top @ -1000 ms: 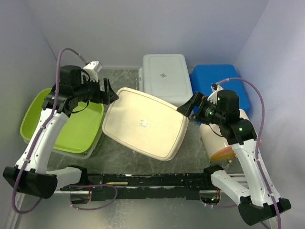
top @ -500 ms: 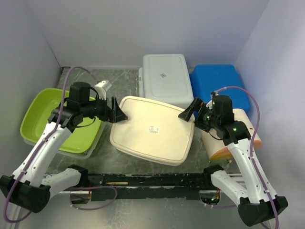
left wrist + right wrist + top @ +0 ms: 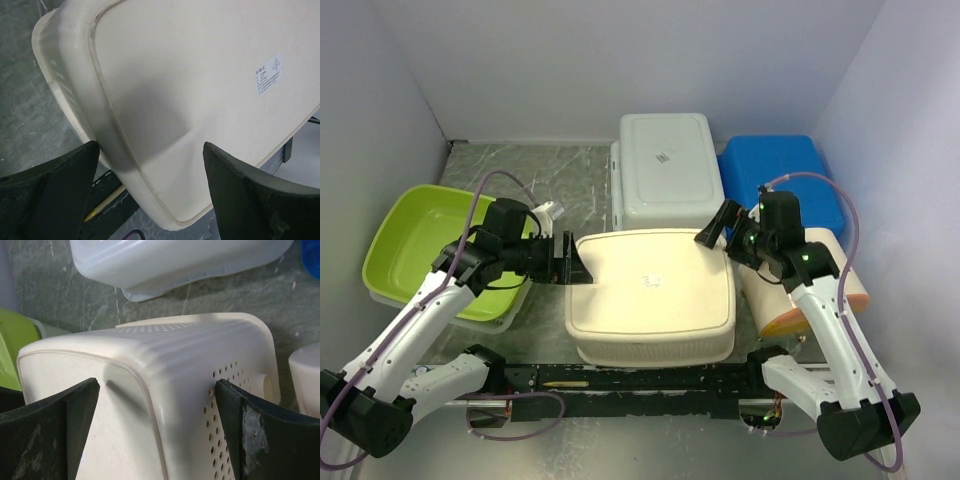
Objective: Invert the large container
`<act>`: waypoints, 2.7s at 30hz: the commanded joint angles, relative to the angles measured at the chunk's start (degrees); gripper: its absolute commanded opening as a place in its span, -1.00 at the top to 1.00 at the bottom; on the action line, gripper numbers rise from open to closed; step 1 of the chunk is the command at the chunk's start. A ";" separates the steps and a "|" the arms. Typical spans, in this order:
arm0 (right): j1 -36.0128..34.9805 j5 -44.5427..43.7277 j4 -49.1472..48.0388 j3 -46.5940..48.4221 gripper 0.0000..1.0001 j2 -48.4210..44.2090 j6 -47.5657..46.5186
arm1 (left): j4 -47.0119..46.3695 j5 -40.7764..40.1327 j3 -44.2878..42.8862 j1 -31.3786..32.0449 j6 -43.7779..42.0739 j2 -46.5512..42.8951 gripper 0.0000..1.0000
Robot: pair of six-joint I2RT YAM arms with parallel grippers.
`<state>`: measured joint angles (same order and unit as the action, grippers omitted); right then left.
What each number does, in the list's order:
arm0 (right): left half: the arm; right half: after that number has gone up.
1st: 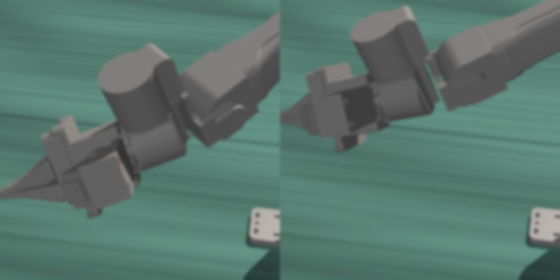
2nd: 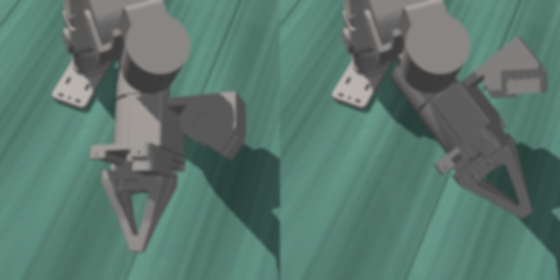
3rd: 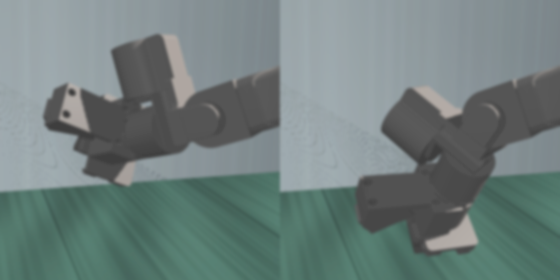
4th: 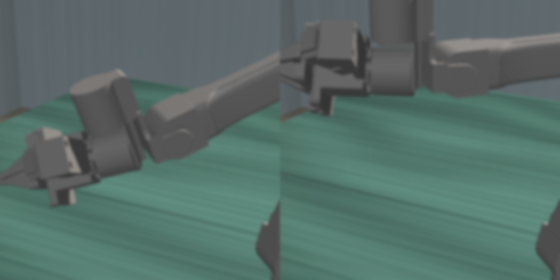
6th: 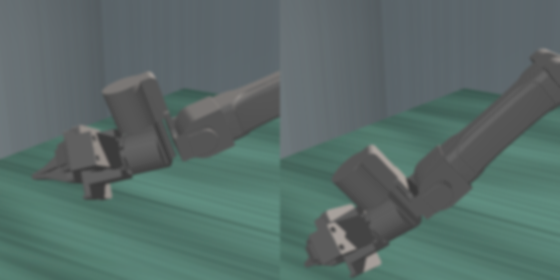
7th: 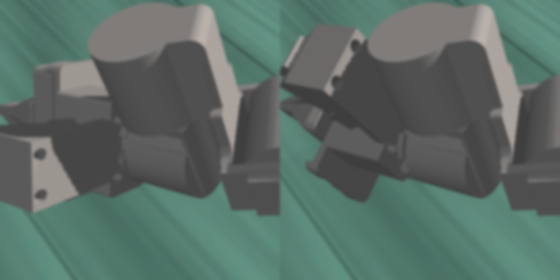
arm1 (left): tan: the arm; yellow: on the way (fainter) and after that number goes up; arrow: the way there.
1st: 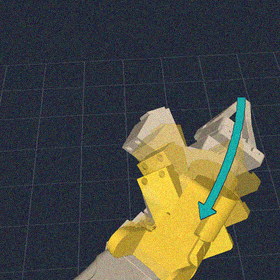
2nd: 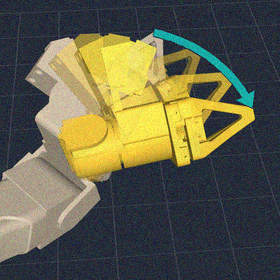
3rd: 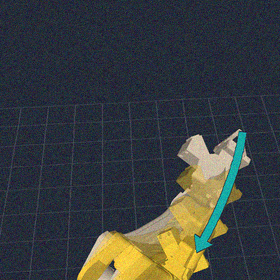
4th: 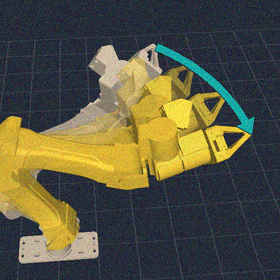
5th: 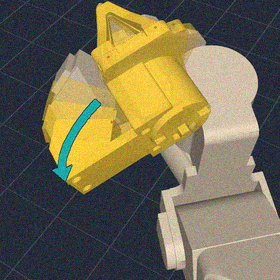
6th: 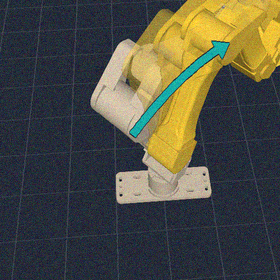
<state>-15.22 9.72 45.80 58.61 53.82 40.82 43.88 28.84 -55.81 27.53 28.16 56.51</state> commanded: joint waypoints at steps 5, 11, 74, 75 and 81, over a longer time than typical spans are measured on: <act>-1.48 -3.38 0.86 18.71 -1.00 9.61 -10.64 | -8.12 7.39 0.48 3.15 3.50 1.73 -0.86; -1.48 -4.86 3.56 21.55 -1.00 13.19 -12.00 | -9.04 6.24 0.86 3.50 3.30 1.81 -0.87; -1.48 6.53 -16.62 23.14 -1.00 27.69 -17.70 | 1.76 -35.67 -31.44 -31.53 13.15 22.97 0.86; -1.48 6.72 -16.74 23.32 -1.00 28.00 -17.57 | 2.10 -35.16 -32.67 -30.64 13.41 22.20 0.86; -1.50 7.48 -17.56 24.32 -1.00 28.95 -16.64 | -3.28 -25.58 -38.68 -25.29 14.66 19.61 0.87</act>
<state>-16.60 17.06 28.95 80.88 82.24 24.40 46.96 -5.08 -89.62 -0.69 43.83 78.56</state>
